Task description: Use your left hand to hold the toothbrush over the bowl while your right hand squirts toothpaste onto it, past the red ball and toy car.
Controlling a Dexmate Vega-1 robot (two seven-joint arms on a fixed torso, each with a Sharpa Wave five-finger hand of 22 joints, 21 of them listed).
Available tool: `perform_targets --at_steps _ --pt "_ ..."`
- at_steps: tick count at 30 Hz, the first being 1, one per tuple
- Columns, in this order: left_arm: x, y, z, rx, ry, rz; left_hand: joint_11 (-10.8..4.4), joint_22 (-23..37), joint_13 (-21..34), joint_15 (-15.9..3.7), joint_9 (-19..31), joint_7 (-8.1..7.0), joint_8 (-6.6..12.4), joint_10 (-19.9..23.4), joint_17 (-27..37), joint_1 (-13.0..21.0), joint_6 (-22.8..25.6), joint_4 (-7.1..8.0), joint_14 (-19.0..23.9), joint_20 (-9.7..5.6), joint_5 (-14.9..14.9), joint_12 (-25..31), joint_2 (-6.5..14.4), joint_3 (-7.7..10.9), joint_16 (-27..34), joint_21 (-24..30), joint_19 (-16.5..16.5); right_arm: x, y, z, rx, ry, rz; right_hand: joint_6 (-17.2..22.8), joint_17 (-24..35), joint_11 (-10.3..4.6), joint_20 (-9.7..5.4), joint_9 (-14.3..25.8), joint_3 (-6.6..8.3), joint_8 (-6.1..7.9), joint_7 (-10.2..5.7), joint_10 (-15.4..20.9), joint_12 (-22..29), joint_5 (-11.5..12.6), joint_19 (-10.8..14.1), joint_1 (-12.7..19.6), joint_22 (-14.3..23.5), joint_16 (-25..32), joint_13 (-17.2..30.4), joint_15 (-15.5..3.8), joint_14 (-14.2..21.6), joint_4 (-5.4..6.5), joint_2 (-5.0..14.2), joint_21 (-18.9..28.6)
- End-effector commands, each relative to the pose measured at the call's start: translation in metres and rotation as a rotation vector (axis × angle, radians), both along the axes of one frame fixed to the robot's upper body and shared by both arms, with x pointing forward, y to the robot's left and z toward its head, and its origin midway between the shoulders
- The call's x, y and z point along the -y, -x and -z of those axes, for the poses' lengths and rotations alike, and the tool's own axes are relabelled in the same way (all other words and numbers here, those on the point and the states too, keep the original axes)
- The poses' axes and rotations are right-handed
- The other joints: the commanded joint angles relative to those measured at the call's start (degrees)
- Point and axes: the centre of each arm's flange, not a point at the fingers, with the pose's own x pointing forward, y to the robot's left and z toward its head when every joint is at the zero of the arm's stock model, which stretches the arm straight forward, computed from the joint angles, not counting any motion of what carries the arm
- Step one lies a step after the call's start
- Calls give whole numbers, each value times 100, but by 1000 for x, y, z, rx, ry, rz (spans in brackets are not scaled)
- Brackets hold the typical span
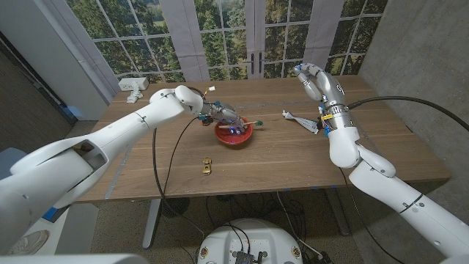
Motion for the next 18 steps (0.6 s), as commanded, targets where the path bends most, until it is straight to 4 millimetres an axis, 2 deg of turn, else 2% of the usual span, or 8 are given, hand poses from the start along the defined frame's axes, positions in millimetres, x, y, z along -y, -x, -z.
perform_targets --at_steps 1,7,10,18 --pt "-1 11 -1 68 -1 18 93 -172 29 -396 -4 -36 38 -368 35 100 -194 -1 -422 53 -5 -11 -42 -103 -100 -108 -182 0 6 1 9 37 -20 58 39 -15 -21 12 -8 41 3 92 66 14 31 0 18 71 14 -463 79 -30 19 12" --pt "-5 19 -4 115 27 13 151 -268 57 -288 -13 -63 63 -598 74 184 -270 -22 -778 100 2 10 -51 -203 -168 -201 -372 -2 9 2 11 37 -22 77 54 -4 -6 11 -12 44 12 105 63 15 29 -32 24 93 3 -459 95 -23 19 21" --pt "-9 26 -7 144 43 7 245 -323 96 -129 -20 -146 79 -877 105 252 -332 -20 -1060 151 6 11 -61 -306 -213 -286 -561 -3 9 2 8 38 -18 83 60 -7 8 11 -14 44 10 108 61 15 20 -45 26 101 -2 -456 96 -23 12 22" --pt "-22 39 -11 187 96 -13 498 -361 160 109 -25 -172 87 -1590 118 261 -436 22 -1716 253 7 -36 -111 -543 -360 -463 -960 -4 9 4 0 34 -9 92 70 -3 53 10 -8 43 18 103 52 17 19 -34 29 111 -13 -455 85 -58 -3 30"
